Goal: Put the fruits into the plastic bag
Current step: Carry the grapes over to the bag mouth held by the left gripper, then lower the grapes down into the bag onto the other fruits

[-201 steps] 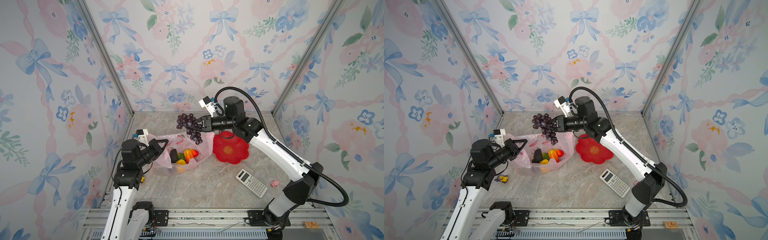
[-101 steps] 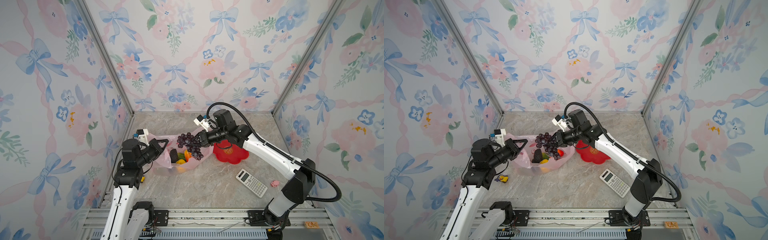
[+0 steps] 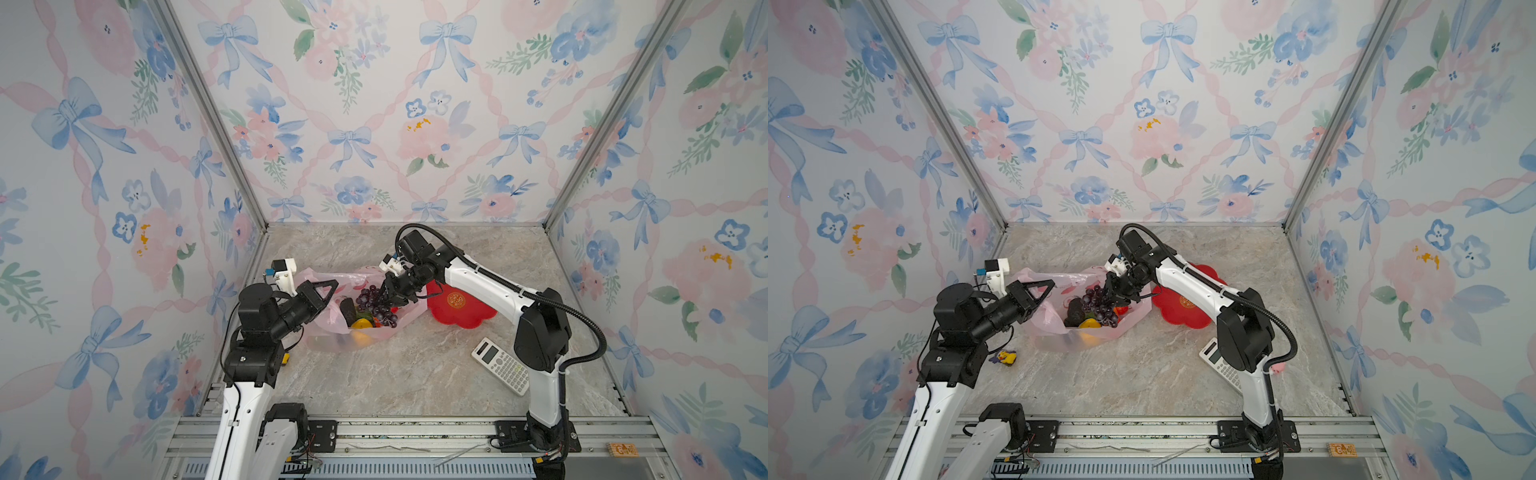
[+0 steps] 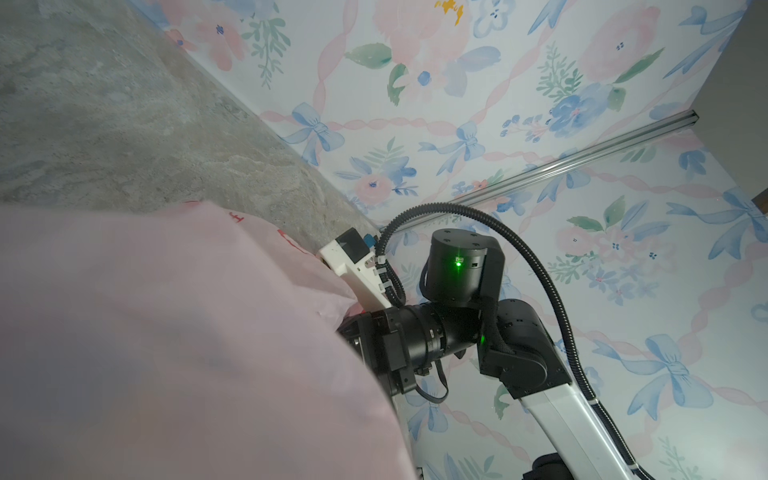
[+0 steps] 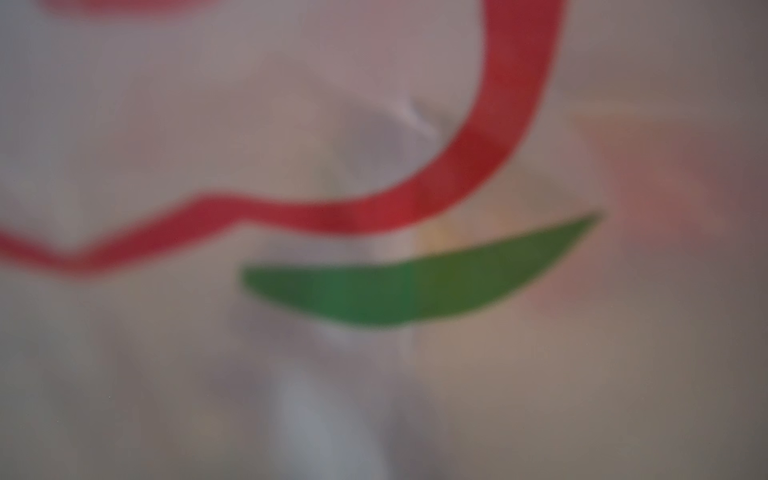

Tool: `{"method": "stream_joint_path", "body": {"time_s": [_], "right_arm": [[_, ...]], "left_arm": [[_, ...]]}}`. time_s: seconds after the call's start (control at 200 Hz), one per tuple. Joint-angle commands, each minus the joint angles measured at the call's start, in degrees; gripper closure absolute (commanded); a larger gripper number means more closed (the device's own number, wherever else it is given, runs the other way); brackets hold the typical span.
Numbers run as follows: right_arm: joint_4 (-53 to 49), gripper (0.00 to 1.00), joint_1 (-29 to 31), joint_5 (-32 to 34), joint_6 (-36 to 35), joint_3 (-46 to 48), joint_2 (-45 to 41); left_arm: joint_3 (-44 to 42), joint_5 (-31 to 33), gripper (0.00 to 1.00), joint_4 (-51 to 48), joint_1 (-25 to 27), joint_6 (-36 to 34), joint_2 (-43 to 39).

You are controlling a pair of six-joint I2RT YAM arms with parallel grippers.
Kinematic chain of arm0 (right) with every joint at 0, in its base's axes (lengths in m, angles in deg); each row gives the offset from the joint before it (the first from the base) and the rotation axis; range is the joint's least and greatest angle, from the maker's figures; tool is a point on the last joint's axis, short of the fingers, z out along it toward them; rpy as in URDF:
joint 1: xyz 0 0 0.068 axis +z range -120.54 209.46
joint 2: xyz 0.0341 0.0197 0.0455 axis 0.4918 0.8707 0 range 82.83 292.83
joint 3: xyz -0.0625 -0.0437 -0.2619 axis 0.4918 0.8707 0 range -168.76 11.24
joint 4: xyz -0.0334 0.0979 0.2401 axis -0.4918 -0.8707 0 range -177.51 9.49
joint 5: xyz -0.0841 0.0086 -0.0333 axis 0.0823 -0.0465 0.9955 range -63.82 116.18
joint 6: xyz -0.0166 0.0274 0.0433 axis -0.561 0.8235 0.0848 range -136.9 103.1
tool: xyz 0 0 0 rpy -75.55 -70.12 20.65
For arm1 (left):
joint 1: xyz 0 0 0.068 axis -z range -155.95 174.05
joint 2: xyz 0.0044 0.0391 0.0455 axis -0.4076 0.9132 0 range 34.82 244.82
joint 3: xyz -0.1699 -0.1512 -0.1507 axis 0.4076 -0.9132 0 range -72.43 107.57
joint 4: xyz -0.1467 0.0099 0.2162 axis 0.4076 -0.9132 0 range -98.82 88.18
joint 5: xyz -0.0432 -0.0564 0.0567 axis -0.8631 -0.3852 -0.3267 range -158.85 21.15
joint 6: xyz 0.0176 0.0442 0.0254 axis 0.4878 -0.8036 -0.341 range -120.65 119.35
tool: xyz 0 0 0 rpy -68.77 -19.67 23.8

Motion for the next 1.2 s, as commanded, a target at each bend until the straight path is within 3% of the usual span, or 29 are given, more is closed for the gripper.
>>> {"method": "stream_joint_path", "body": {"time_s": [0.0,0.28,0.865,1.085,1.19], "right_arm": [[4.45,0.79,0.07,0.89,8.47,-2.59,1.24],[17.17,0.75,0.31,4.75,22.4,0.77,3.41],[8.52,0.59,2.09,8.48,13.4,-1.33,7.09],[5.05,0.4,2.62,10.33,7.89,-4.83,6.38],[1.63,0.19,3.14,12.21,4.38,-7.7,6.38]], "left_arm": [[-0.96,-1.61,1.0,0.53,0.66,-0.84,-1.49],[-4.15,-0.54,1.0,0.49,1.92,0.5,-3.59],[-4.4,1.7,1.0,3.42,1.88,3.44,-1.2],[-4.74,2.52,1.0,4.21,1.83,4.45,-0.75],[-4.94,2.67,1.0,4.34,1.83,4.72,-0.79]]}}
